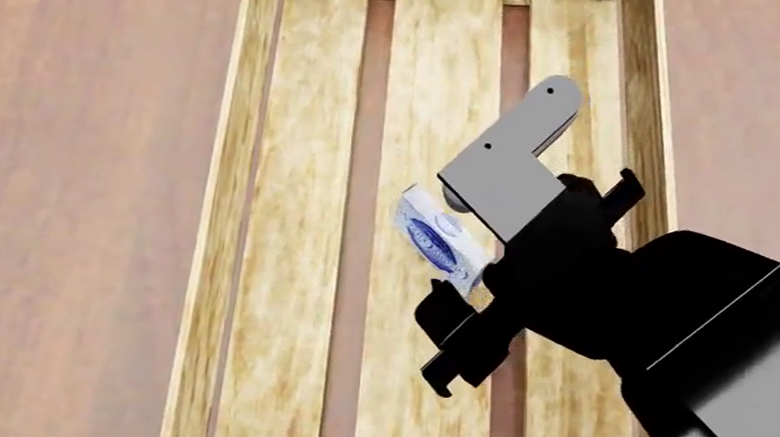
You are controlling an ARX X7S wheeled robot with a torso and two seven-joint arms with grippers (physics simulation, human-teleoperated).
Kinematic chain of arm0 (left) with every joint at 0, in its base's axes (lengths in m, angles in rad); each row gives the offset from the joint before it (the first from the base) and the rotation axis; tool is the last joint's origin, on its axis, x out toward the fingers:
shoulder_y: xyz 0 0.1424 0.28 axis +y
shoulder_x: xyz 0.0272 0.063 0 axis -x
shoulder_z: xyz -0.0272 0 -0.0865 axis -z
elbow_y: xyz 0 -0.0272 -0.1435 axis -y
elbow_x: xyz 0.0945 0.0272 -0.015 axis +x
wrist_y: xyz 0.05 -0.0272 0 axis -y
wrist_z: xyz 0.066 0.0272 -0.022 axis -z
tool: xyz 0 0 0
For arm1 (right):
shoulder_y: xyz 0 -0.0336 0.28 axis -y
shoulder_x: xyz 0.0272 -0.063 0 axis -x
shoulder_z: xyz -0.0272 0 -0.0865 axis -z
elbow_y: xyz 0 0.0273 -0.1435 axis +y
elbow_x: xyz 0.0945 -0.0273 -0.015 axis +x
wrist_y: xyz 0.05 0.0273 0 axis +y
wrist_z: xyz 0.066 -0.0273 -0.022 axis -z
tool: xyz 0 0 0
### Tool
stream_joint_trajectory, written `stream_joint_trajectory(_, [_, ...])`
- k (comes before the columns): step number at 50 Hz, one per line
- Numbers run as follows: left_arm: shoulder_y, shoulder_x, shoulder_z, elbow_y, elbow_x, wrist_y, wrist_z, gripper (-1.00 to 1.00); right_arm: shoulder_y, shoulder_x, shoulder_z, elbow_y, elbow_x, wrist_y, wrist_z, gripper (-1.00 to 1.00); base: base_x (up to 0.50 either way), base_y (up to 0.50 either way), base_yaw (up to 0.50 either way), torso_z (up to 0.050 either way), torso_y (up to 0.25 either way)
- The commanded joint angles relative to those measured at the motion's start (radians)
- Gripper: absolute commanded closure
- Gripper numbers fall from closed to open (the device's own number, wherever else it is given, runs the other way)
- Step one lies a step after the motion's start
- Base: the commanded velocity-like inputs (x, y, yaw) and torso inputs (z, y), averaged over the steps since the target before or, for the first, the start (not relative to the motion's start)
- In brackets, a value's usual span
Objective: Pick up the cream cheese and put it in the tray.
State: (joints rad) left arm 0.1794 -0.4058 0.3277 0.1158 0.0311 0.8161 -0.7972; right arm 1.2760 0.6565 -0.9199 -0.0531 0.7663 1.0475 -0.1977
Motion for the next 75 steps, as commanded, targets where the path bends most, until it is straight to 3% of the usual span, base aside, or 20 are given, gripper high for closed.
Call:
stream_joint_trajectory(1, [-0.003, -0.005, 0.006, -0.013, -0.011, 0.026, 0.002, -1.0, 0.001, 0.002, -0.018, -0.022, -0.039, 0.001, 0.022, -1.0, 0.0, 0.0, 0.0, 0.0, 0.0])
stream_joint_trajectory(19, [-0.009, -0.004, 0.014, -0.017, -0.009, 0.019, 0.005, -1.0, 0.03, 0.063, 0.001, -0.149, -0.013, 0.076, 0.071, -1.0, 0.0, 0.0, 0.0, 0.0, 0.0])
stream_joint_trajectory(33, [-0.01, -0.007, 0.013, -0.014, -0.009, 0.008, 0.002, -1.0, 0.019, 0.161, 0.113, -0.329, 0.079, 0.091, 0.13, -1.0, 0.0, 0.0, 0.0, 0.0, 0.0])
stream_joint_trajectory(44, [-0.002, -0.013, -0.004, -0.007, -0.007, 0.011, -0.01, -1.0, -0.102, 0.326, 0.277, -0.516, 0.138, -0.056, 0.244, -1.0, 0.0, 0.0, 0.0, 0.0, 0.0])
stream_joint_trajectory(58, [0.013, -0.031, -0.028, 0.026, -0.015, -0.004, -0.022, -1.0, -0.485, 0.538, 0.514, -0.531, 0.18, -0.475, 0.459, -1.0, 0.0, 0.0, 0.0, 0.0, 0.0])
stream_joint_trajectory(65, [0.013, -0.078, -0.095, 0.19, -0.007, -0.17, -0.032, -1.0, -0.695, 0.592, 0.582, -0.511, 0.137, -0.683, 0.559, -1.0, 0.0, 0.0, 0.0, 0.0, 0.0])
stream_joint_trajectory(67, [-0.016, -0.103, -0.123, 0.272, -0.021, -0.273, -0.024, -1.0, -0.774, 0.601, 0.631, -0.486, 0.151, -0.78, 0.601, -1.0, 0.0, 0.0, 0.0, 0.0, 0.0])
stream_joint_trajectory(75, [-0.178, -0.176, -0.188, 0.482, -0.119, -0.596, 0.016, -1.0, -0.895, 0.583, 0.656, -0.466, 0.067, -0.887, 0.701, -1.0, 0.0, 0.0, 0.0, 0.0, 0.0])
